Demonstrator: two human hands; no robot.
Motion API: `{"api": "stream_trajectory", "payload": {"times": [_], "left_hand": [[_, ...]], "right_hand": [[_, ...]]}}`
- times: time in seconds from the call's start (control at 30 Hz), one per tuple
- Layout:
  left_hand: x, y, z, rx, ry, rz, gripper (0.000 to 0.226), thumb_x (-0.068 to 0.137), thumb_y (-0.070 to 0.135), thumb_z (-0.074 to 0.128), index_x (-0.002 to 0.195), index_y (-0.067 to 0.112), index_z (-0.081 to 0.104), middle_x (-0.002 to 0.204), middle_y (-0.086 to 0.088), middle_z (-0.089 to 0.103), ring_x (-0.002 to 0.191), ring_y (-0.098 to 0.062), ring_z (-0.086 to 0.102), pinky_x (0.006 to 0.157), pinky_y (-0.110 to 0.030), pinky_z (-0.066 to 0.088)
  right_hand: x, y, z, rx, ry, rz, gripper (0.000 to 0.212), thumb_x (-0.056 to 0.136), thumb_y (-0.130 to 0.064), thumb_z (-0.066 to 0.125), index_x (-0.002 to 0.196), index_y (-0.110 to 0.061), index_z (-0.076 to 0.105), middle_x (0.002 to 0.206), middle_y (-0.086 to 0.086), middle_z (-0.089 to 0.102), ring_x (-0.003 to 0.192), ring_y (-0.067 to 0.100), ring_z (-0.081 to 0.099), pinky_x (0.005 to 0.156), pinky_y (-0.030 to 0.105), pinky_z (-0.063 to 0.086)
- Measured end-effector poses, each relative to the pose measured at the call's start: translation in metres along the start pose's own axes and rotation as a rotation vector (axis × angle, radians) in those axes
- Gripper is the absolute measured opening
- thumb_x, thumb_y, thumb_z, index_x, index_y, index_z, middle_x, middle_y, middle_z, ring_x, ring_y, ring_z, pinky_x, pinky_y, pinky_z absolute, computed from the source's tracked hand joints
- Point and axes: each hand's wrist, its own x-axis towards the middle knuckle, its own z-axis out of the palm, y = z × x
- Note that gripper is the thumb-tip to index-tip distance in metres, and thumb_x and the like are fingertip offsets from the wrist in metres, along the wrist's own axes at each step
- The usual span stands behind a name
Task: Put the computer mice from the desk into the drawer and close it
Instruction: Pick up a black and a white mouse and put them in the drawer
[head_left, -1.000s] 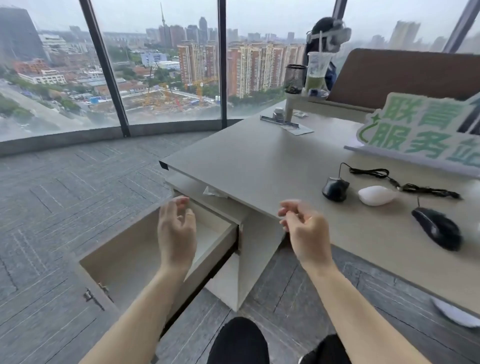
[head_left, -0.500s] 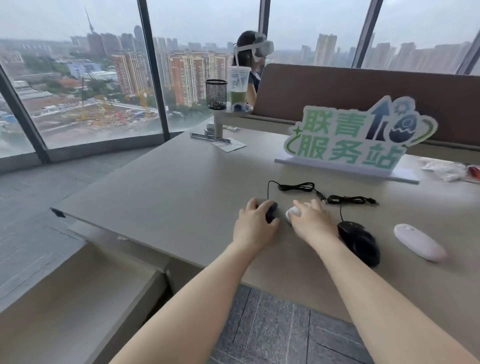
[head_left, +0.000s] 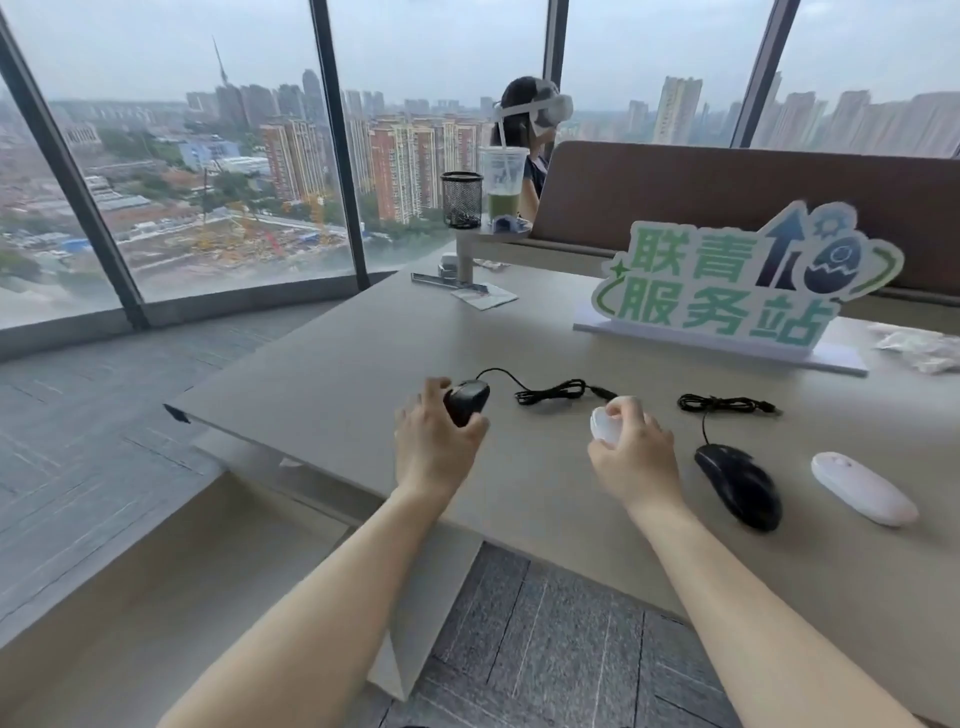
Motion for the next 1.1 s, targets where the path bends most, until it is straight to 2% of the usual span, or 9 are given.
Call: {"api": "stream_trajectory", "payload": {"times": [0.17,0.3,0.43,0.5,0.63,0.73,0.87,1.0,1.1], "left_hand": [[-0.022,0.003,-0.104,-0.123,0.258,0.089,0.046,0.074,0.029,0.063,0.117,0.020,0.048,0.113,-0.005,0.055,0.104,-0.024,0.047,0.085,-0.034,0.038],[-0.040,-0.010,-0.179,-0.140,0.379,0.097,0.045,0.072,0.032,0.061,0.115,0.025,0.048,0.113,0.002,0.054,0.104,-0.019,0.046,0.083,-0.034,0.040],[-0.060,-0.049,-0.222,-0.102,0.424,0.038,0.044,0.071,0.033,0.060,0.112,0.029,0.046,0.110,0.003,0.052,0.106,-0.021,0.047,0.082,-0.037,0.045],[-0.067,-0.078,-0.232,-0.078,0.432,-0.013,0.043,0.073,0.032,0.060,0.113,0.028,0.046,0.110,0.002,0.051,0.107,-0.022,0.047,0.083,-0.037,0.044],[-0.073,-0.143,-0.232,0.003,0.413,-0.135,0.040,0.077,0.028,0.063,0.114,0.024,0.046,0.110,-0.001,0.052,0.108,-0.024,0.048,0.084,-0.035,0.039],[-0.076,-0.192,-0.218,0.018,0.365,-0.239,0.039,0.078,0.029,0.062,0.114,0.024,0.048,0.114,-0.004,0.056,0.108,-0.025,0.049,0.085,-0.032,0.036],[-0.073,-0.249,-0.195,0.093,0.324,-0.463,0.044,0.081,0.027,0.061,0.122,0.019,0.048,0.122,-0.011,0.054,0.112,-0.030,0.045,0.091,-0.035,0.036],[-0.064,-0.294,-0.175,0.291,0.201,-0.646,0.046,0.084,0.037,0.058,0.125,0.022,0.045,0.124,-0.014,0.052,0.113,-0.034,0.045,0.093,-0.041,0.041],[-0.057,-0.318,-0.165,0.415,0.099,-0.704,0.046,0.083,0.040,0.059,0.123,0.023,0.045,0.124,-0.011,0.053,0.114,-0.032,0.046,0.089,-0.038,0.042]], "right_hand": [[-0.043,-0.067,-0.003,0.366,0.035,-0.156,0.028,0.084,-0.020,0.061,0.103,-0.034,0.045,0.106,0.004,0.062,0.097,0.033,0.057,0.083,0.042,0.049],[-0.078,-0.130,0.012,0.530,-0.054,-0.228,0.026,0.085,-0.022,0.063,0.105,-0.031,0.048,0.107,0.003,0.064,0.099,0.028,0.058,0.082,0.038,0.049],[-0.115,-0.183,0.052,0.568,-0.234,-0.308,0.030,0.085,-0.019,0.066,0.108,-0.027,0.049,0.106,0.002,0.064,0.096,0.024,0.060,0.072,0.031,0.045],[-0.133,-0.202,0.080,0.551,-0.341,-0.330,0.030,0.086,-0.021,0.067,0.110,-0.025,0.049,0.106,0.002,0.063,0.094,0.023,0.062,0.070,0.028,0.047],[-0.158,-0.219,0.147,0.451,-0.579,-0.258,0.040,0.086,-0.028,0.063,0.121,-0.027,0.046,0.117,0.006,0.061,0.104,0.027,0.060,0.087,0.042,0.052],[-0.164,-0.219,0.195,0.341,-0.698,-0.202,0.045,0.087,-0.027,0.062,0.128,-0.022,0.045,0.123,0.009,0.059,0.110,0.026,0.056,0.084,0.034,0.043],[-0.162,-0.217,0.250,0.174,-0.798,-0.147,0.043,0.086,-0.028,0.058,0.125,-0.010,0.050,0.127,0.010,0.059,0.115,0.033,0.053,0.096,0.042,0.044],[-0.154,-0.212,0.298,-0.078,-0.836,-0.160,0.040,0.085,-0.029,0.060,0.118,-0.016,0.043,0.122,0.017,0.055,0.112,0.035,0.051,0.079,0.035,0.043],[-0.147,-0.208,0.327,-0.259,-0.854,-0.213,0.044,0.089,-0.025,0.059,0.127,-0.014,0.040,0.131,0.020,0.049,0.119,0.035,0.046,0.084,0.034,0.045]]}}
